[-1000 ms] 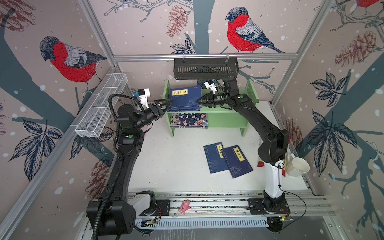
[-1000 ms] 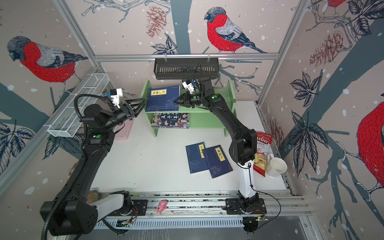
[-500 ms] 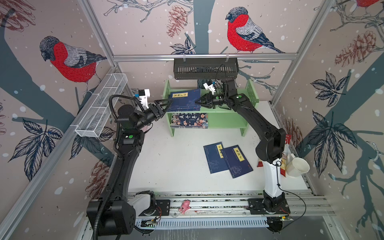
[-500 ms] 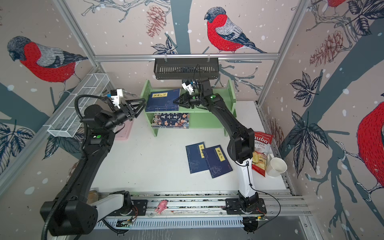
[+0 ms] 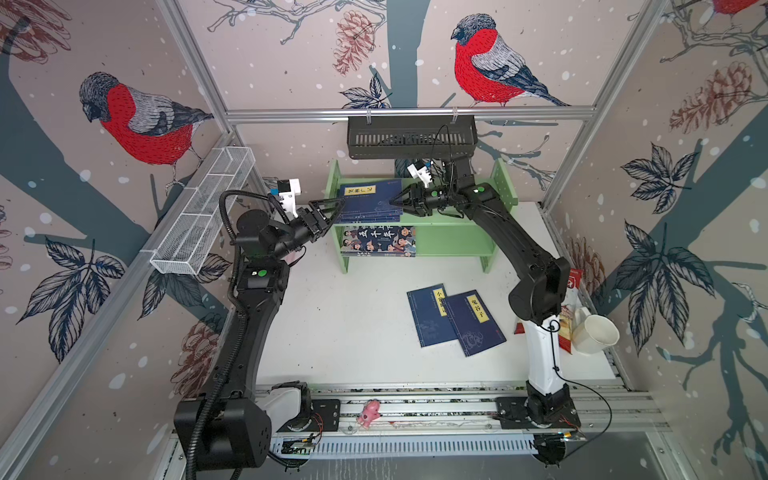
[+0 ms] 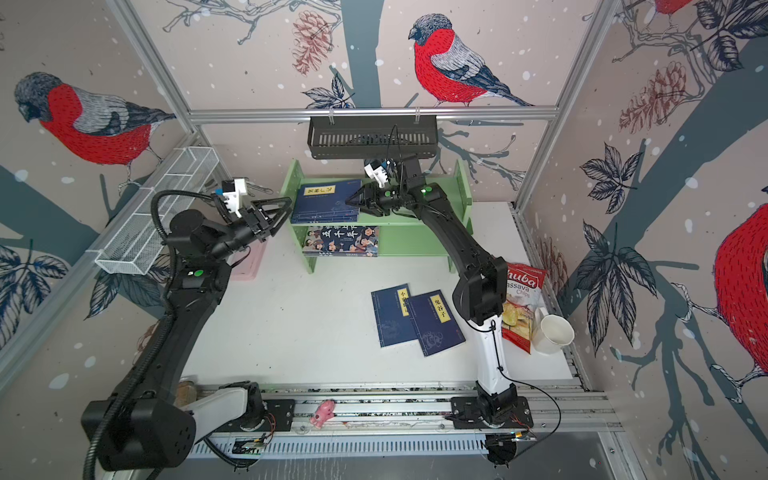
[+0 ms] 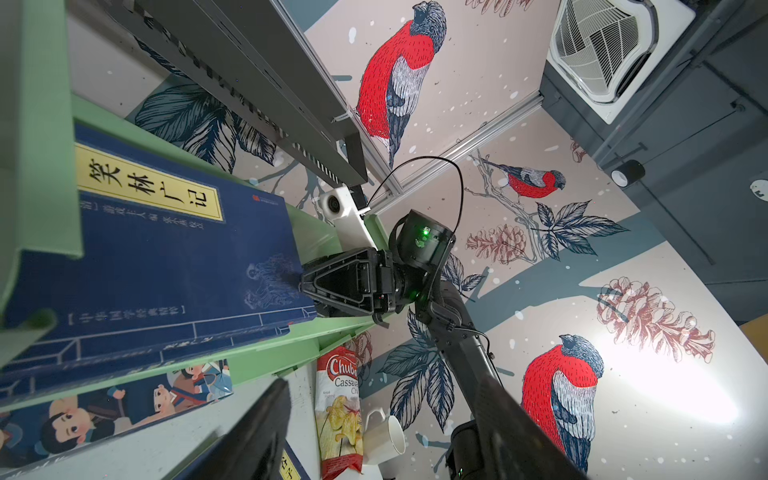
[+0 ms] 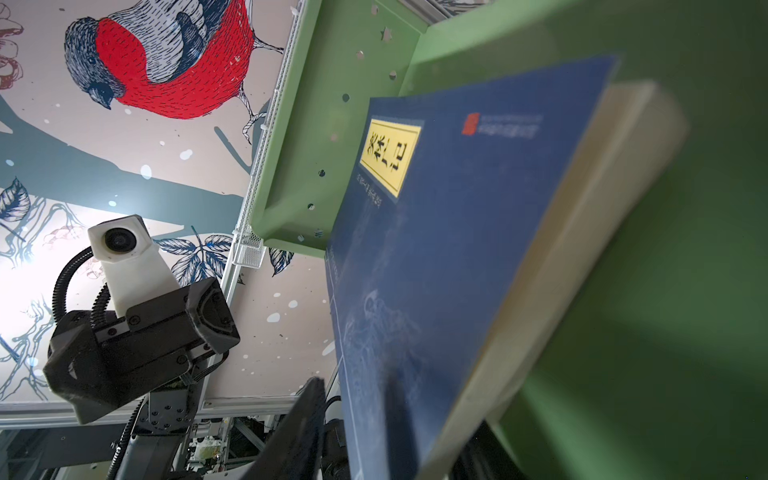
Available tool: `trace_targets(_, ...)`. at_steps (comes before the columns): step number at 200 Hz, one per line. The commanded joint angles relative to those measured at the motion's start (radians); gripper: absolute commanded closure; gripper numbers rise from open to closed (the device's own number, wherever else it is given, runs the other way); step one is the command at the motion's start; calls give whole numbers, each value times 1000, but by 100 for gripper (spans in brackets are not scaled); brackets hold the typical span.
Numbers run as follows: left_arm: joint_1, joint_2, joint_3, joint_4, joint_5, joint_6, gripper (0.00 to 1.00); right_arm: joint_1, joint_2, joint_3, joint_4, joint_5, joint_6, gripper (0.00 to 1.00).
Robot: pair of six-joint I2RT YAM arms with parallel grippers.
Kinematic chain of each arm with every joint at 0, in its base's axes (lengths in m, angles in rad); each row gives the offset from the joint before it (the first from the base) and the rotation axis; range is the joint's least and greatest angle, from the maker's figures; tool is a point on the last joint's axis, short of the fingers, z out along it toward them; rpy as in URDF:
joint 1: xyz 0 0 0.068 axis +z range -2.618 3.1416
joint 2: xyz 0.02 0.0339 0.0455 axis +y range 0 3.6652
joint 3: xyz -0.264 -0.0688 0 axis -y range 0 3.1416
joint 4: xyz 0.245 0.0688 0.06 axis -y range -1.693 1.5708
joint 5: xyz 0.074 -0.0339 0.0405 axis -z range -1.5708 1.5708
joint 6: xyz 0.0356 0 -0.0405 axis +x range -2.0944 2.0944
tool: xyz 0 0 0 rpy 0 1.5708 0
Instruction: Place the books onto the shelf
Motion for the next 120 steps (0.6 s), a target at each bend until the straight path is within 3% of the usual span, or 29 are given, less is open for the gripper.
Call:
trace_targets(1, 2, -1, 2, 57, 18, -9, 29, -3, 1, 26, -53, 43, -46, 51)
trace_targets(96, 2, -8, 3, 49, 20, -9, 29, 0, -24, 63, -211, 232, -136, 48)
trace_targets(120, 2, -10, 2, 45, 20, -8, 29, 3, -31, 44, -192, 229, -132, 56)
